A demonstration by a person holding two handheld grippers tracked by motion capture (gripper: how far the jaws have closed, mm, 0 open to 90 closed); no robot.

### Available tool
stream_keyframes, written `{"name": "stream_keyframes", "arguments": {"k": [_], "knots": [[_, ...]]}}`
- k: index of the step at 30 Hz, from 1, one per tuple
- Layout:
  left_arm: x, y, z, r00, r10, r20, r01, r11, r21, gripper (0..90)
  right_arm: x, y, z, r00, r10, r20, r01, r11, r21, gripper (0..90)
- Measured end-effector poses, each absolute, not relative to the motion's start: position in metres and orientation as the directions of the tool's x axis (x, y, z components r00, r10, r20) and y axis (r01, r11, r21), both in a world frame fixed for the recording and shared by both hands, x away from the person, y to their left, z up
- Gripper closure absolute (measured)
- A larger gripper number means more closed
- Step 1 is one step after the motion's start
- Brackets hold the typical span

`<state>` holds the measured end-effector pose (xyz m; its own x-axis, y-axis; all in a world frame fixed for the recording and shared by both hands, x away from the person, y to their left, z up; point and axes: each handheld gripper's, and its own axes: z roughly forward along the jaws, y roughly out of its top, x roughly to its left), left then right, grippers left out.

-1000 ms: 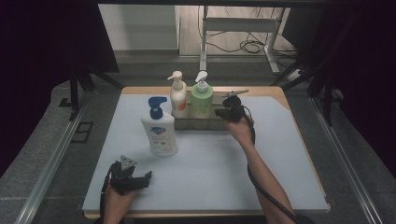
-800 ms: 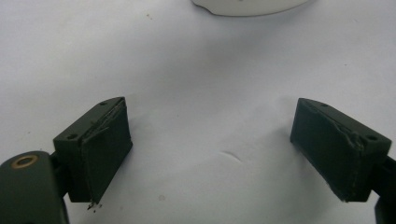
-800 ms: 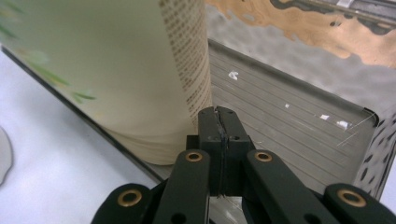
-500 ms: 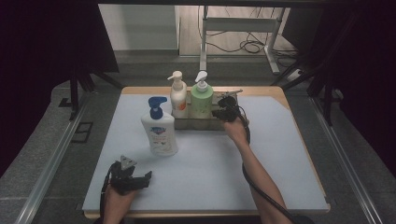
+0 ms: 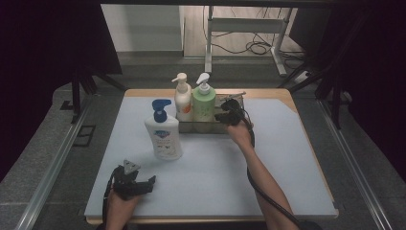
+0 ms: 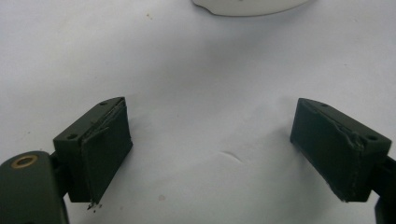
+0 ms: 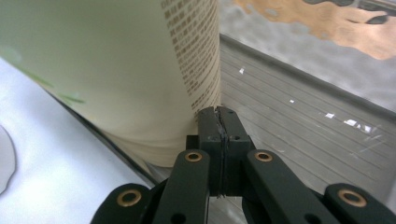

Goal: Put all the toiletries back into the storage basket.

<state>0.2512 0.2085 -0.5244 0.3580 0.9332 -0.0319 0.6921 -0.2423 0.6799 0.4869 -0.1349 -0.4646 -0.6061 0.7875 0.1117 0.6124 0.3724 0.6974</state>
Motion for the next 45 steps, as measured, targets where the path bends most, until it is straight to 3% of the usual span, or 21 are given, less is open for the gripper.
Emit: {"name": "stream_keyframes", "arguments": {"k": [17,32,45], "knots": [[0.251,0.208,-0.524,0.358,0.933,-0.032,0.693,-0.242,0.679,11.8,0.483,-0.127,-0.463,-0.612,0.786,0.089,0.605,0.393,0.692,89.0],[0.251,0.208,-0.524,0.358,0.933,-0.032,0.692,-0.243,0.680,11.8,0.476,-0.137,-0.459,-0.636,0.768,0.069,0.563,0.401,0.723,76.3],[0.251,0.208,-0.524,0.358,0.933,-0.031,0.692,-0.243,0.679,11.8,0.460,-0.151,-0.446,-0.647,0.761,0.054,0.522,0.389,0.759,56.8]]}}
